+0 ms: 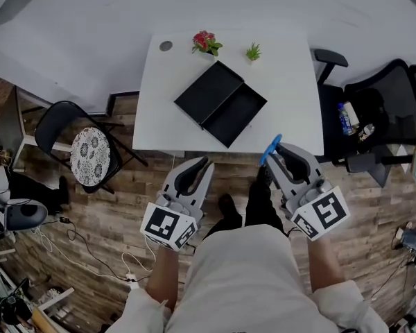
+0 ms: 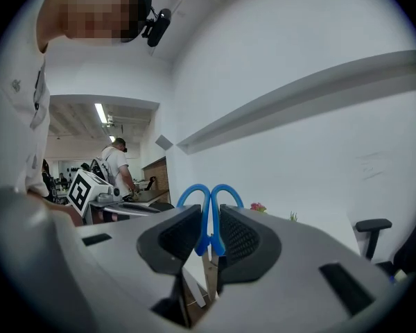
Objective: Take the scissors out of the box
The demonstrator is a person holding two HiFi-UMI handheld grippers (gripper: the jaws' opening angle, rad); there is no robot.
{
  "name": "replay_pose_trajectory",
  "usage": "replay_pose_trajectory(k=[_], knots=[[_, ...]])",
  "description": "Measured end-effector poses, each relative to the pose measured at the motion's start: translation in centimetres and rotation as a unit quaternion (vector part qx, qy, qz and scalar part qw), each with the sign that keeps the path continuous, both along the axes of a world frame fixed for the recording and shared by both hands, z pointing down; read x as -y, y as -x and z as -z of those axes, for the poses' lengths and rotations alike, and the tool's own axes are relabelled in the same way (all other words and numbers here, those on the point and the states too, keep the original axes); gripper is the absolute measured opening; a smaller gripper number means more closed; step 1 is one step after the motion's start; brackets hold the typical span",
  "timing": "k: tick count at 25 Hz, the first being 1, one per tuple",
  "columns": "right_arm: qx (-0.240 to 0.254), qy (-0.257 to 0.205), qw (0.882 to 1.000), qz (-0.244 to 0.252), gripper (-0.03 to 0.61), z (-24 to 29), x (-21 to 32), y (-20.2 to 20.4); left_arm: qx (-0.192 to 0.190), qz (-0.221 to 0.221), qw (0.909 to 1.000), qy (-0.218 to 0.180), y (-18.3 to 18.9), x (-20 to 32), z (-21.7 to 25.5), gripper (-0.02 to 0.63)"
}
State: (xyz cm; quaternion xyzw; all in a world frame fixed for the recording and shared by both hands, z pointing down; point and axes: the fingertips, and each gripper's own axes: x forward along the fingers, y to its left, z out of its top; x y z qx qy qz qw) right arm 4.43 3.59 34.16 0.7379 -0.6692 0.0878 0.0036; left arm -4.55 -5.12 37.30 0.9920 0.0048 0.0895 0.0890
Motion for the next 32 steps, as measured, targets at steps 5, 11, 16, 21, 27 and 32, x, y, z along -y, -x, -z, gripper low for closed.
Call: replay_pose_trajectory(k=[5, 11, 16, 21, 27, 32], knots=[[0.003, -0.009, 1.0, 0.0, 0.091, 0.2, -0.9, 1.1, -0.002, 0.003, 1.0, -0.001, 0.7, -0.3, 0.0, 0.055], [0.005, -0.02, 1.0, 0.005, 0.091, 0.9, -1.5, 1.9, -0.006, 0.004, 0.9999, -0.014, 1.0, -0.9, 0.9, 0.044], [0.003, -0.025, 1.0, 0.008, 0.091, 1.2, -1.4, 2.1, -0.007, 0.012, 0.9997, -0.021, 1.5, -0.6, 1.2, 0.032], [0.001, -0.025, 1.0, 0.013, 0.091, 1.3, -1.6, 2.2, -0.007, 0.014, 0.9997, -0.019, 1.6, -0.8, 1.2, 0.028], [0.002, -0.021, 1.0, 0.016, 0.091, 1.2, -1.9, 2.2, -0.006, 0.012, 0.9998, -0.015, 1.2, -1.3, 1.1, 0.029], [-0.001, -0.02, 1.0, 0.017, 0.091, 1.2, -1.9, 2.2, -0.008, 0.007, 0.9999, -0.013, 1.0, -1.6, 1.1, 0.029]])
